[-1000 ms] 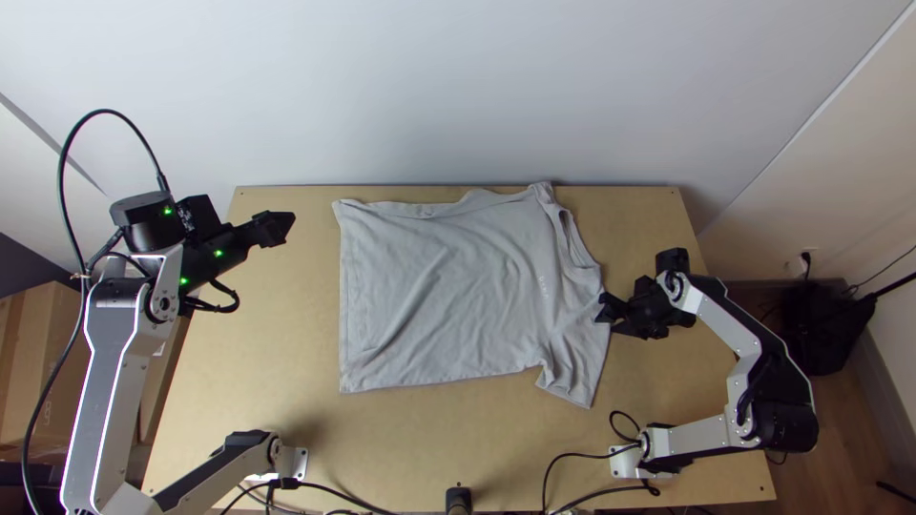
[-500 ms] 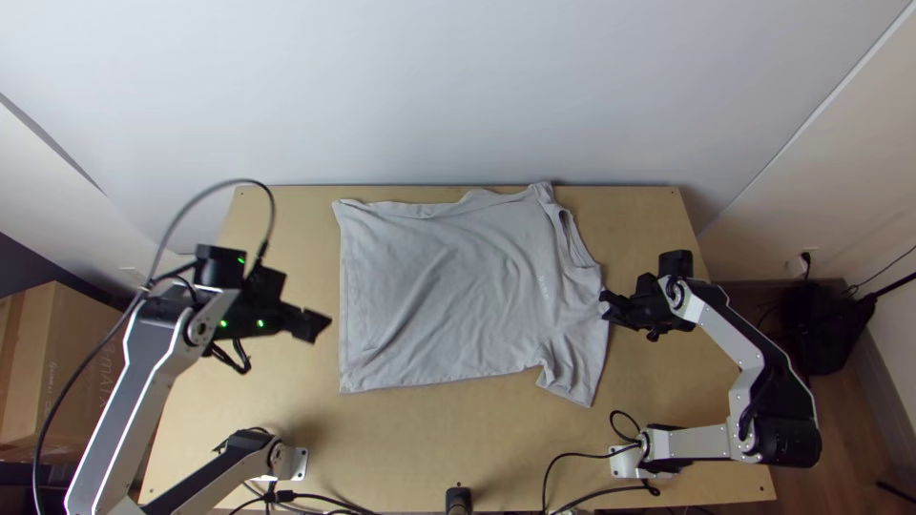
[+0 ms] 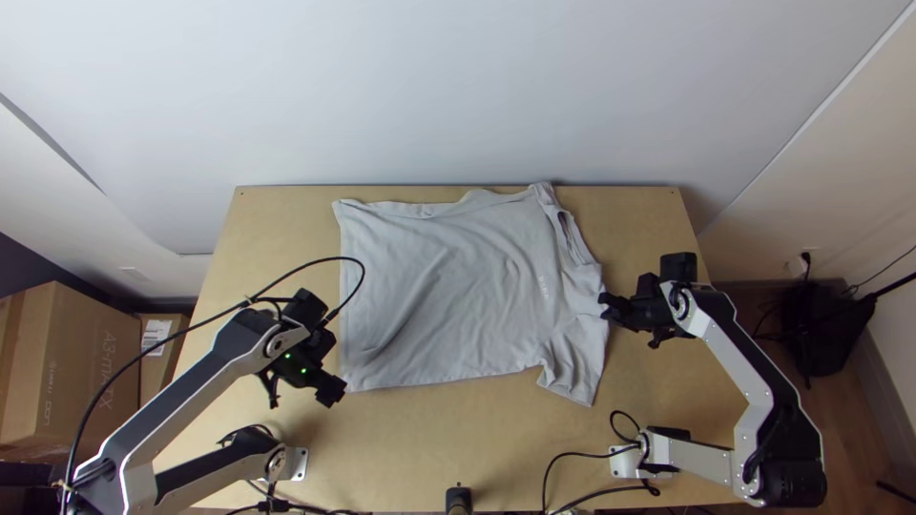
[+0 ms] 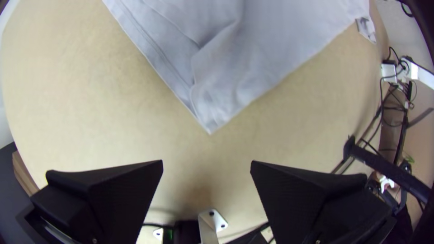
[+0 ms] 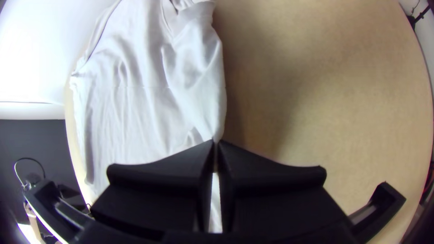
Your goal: Fold the t-shirt
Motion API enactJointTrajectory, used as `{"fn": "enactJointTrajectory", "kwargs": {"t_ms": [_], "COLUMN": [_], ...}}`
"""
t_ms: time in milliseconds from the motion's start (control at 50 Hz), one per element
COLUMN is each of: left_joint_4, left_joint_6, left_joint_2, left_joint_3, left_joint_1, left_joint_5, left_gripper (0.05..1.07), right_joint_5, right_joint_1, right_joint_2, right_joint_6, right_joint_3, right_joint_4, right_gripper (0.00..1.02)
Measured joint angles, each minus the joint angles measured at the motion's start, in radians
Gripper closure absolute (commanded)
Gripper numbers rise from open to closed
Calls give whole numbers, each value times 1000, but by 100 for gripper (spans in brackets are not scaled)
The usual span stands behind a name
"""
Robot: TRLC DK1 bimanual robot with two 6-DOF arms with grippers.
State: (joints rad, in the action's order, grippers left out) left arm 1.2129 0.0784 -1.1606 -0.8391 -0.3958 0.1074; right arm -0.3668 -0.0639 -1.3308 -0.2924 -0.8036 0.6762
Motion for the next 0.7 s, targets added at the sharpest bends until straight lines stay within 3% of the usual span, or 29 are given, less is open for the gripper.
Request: {"fn": "enactJointTrajectory", "kwargs": {"t_ms": [60, 180, 560, 700], "left_joint_4": [-70, -177, -245, -269], "left_joint_6": [-5, -11, -10, -7], "left_joint_2": [-5, -6, -97, -109], "left_joint_3": [32, 68, 76, 98], "left_joint_1": [0, -2, -13, -29], "left_joint_5": [0, 0, 0, 1], "left_gripper": [35, 35, 35, 58], "right_joint_5": [0, 0, 0, 0], "right_joint_1": [12, 27, 31, 31], "right_joint_2": [13, 26, 64, 75], "right_joint_6": [-11, -26, -40, -44], "right_joint_3": [6, 16, 25, 29], "right_joint_4": [2, 6, 9, 10], "right_gripper": [100, 100, 100, 100]}}
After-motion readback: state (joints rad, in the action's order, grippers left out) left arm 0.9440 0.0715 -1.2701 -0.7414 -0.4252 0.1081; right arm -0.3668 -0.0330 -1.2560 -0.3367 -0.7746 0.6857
